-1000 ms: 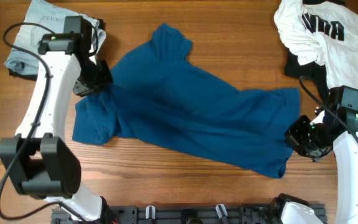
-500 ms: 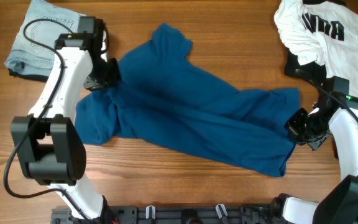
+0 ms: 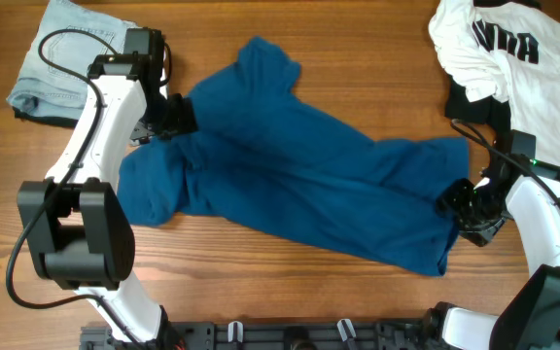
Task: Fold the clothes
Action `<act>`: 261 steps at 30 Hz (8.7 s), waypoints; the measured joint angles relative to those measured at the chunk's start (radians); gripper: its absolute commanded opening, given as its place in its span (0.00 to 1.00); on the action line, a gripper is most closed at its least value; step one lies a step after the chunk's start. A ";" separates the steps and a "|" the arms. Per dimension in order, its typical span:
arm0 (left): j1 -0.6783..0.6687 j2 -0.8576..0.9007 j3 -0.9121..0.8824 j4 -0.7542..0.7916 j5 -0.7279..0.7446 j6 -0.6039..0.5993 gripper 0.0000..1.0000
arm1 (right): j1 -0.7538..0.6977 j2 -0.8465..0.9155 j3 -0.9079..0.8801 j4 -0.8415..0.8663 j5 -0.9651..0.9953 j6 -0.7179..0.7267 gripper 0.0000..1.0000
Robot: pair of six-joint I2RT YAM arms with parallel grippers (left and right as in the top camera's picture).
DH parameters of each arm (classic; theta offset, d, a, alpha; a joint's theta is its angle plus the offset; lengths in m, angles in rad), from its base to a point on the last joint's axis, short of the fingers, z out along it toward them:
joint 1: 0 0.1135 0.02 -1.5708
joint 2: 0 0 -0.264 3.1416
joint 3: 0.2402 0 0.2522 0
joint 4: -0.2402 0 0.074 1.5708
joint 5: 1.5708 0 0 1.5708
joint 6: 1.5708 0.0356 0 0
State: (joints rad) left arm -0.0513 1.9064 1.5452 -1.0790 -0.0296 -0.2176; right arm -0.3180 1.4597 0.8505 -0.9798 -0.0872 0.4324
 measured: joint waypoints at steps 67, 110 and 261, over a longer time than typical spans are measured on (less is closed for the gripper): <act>-0.027 0.481 0.343 0.608 0.003 0.017 0.12 | 0.098 0.406 0.472 0.154 -0.107 -0.282 0.64; -0.012 0.603 0.352 0.977 0.115 0.170 0.04 | 0.098 0.559 0.474 0.397 -0.070 -0.276 0.80; 0.191 -0.056 -0.016 0.089 0.081 -0.010 1.00 | 0.068 0.266 0.067 0.296 -0.074 -0.108 0.04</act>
State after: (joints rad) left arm 0.1394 1.8503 1.5291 -0.9897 0.0517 -0.2276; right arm -0.2501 1.7260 0.9173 -0.6834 -0.1608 0.3241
